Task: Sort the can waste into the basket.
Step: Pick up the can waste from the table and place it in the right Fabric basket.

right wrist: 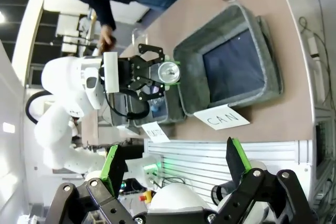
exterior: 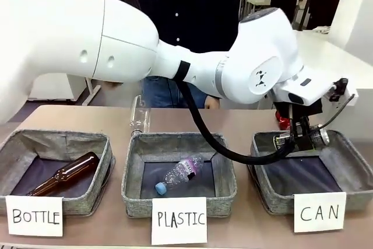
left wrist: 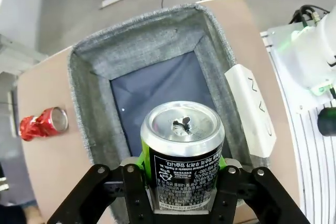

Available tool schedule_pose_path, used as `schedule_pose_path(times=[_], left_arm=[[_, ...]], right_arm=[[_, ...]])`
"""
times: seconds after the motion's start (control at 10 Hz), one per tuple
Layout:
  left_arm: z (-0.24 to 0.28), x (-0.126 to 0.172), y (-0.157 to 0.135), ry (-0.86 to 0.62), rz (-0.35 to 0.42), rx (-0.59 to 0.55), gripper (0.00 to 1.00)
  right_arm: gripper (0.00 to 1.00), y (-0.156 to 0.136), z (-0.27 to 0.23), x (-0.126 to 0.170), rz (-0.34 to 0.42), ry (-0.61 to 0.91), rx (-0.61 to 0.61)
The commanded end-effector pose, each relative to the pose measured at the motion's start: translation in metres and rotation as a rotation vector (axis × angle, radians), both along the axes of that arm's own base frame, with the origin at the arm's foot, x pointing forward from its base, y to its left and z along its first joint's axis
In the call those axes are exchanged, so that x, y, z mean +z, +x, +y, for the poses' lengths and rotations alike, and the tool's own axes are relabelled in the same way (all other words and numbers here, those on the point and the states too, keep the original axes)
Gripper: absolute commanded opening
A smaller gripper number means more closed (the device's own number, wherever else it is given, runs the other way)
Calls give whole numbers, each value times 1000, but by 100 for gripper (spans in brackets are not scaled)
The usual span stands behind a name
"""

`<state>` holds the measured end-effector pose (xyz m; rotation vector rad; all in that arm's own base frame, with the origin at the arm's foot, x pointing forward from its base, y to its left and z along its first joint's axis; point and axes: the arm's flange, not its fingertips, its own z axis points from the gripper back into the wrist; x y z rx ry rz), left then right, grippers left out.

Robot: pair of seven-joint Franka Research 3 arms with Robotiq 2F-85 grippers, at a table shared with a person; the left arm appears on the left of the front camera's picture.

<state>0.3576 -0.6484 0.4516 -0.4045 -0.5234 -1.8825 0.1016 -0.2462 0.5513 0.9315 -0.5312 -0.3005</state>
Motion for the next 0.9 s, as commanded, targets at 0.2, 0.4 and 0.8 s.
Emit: schedule_pose_path(times=[0.2,0.4,0.8], left_arm=[[7,9,0,-21,-34,-45,100],[9,13,1,-26,-40,-46,100],[50,28,8,189,81,74,100]], right_arm=[[100,-2,10,14,-41,-14,3],[100,-2,10,14,-41,-14,3],[100,9,11,14,-23,-14,11]])
